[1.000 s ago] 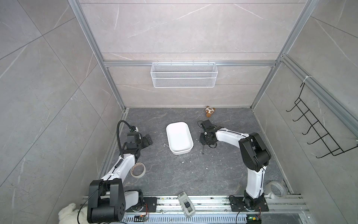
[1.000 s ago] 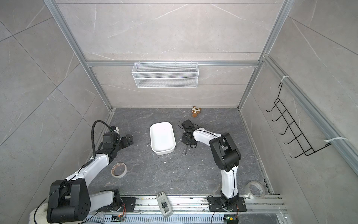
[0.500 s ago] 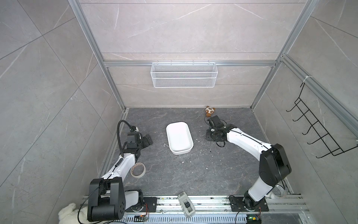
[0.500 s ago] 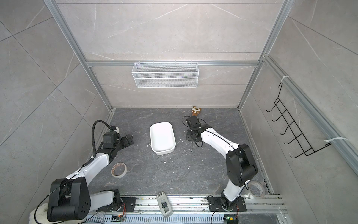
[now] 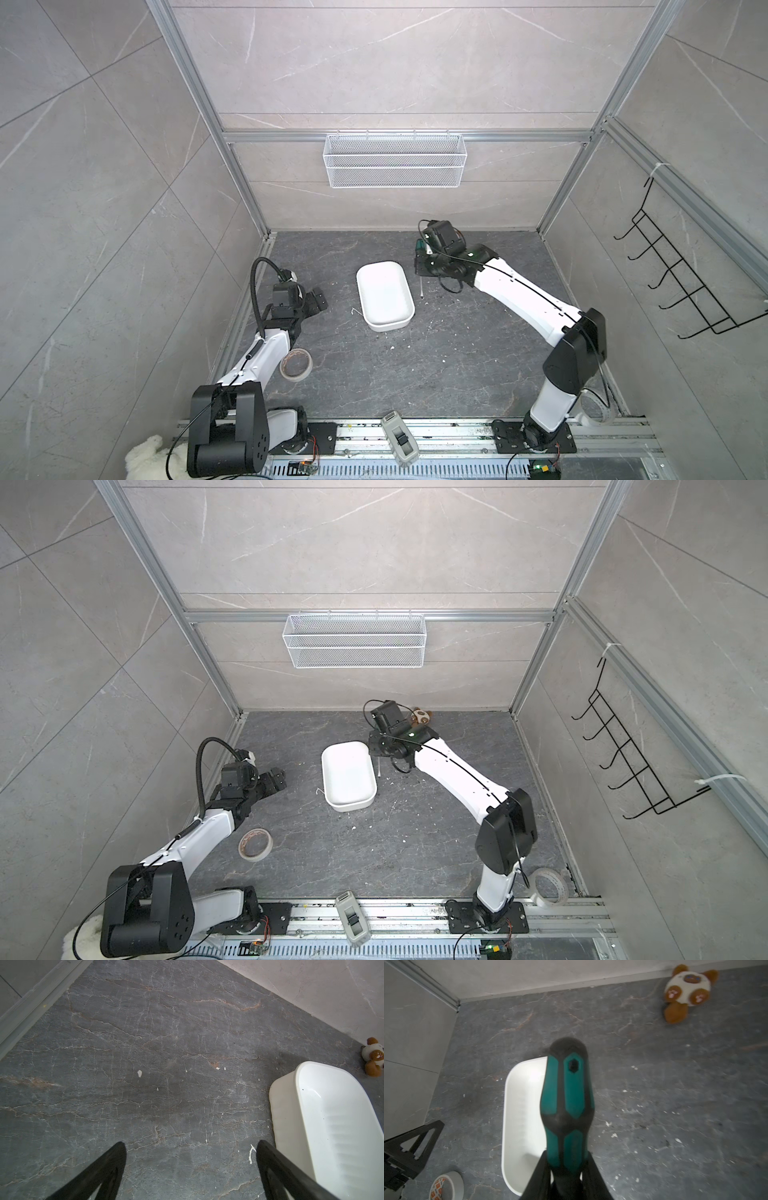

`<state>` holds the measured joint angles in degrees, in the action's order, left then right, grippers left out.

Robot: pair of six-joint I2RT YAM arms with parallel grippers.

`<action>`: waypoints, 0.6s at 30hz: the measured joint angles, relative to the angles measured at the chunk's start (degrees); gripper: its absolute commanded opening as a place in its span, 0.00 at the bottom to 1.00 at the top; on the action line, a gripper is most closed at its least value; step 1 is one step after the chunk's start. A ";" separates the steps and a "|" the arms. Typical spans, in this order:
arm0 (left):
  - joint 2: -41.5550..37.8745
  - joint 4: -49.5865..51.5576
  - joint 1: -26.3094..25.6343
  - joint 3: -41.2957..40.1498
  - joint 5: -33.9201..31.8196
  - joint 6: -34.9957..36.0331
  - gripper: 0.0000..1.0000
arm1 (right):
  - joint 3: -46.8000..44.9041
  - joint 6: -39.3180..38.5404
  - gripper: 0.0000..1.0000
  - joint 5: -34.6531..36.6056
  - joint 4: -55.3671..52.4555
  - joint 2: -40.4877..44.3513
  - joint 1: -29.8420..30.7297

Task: Put the screwdriver in the bin
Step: Place the screwdriver into the bin.

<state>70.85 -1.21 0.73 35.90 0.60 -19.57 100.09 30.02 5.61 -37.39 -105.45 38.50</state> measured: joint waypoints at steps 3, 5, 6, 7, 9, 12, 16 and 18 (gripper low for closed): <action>-0.04 0.02 0.00 0.00 0.00 0.00 1.00 | 6.29 0.22 0.16 -0.52 -1.01 -6.93 3.39; -0.04 0.07 0.00 0.00 -0.02 -0.02 1.00 | 10.19 0.28 0.16 -0.92 -2.27 -11.56 5.55; -0.04 0.11 0.00 0.00 0.00 -0.02 1.00 | 11.82 0.39 0.16 -1.09 -2.91 -13.53 6.36; -0.04 0.17 0.00 0.00 -0.02 -0.02 1.00 | 13.94 0.42 0.16 -1.38 -4.04 -15.98 7.34; -0.04 0.37 0.00 0.00 -0.02 -0.04 1.00 | 17.81 0.42 0.16 -1.86 -6.27 -20.15 8.79; -0.07 0.66 0.00 0.00 0.00 -0.17 1.00 | 23.69 0.42 0.17 -2.43 -10.32 -25.83 10.03; -0.07 0.96 0.00 0.00 0.00 -0.26 1.00 | 31.93 0.42 0.17 -2.62 -16.59 -31.85 10.34; -0.07 1.01 0.00 0.00 0.00 -0.35 1.00 | 35.76 0.42 0.18 -2.56 -19.12 -34.01 10.34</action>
<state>70.78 -0.21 0.73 35.90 0.60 -19.92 135.85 30.44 3.05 -56.51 -139.46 48.84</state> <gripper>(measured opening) 0.999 0.232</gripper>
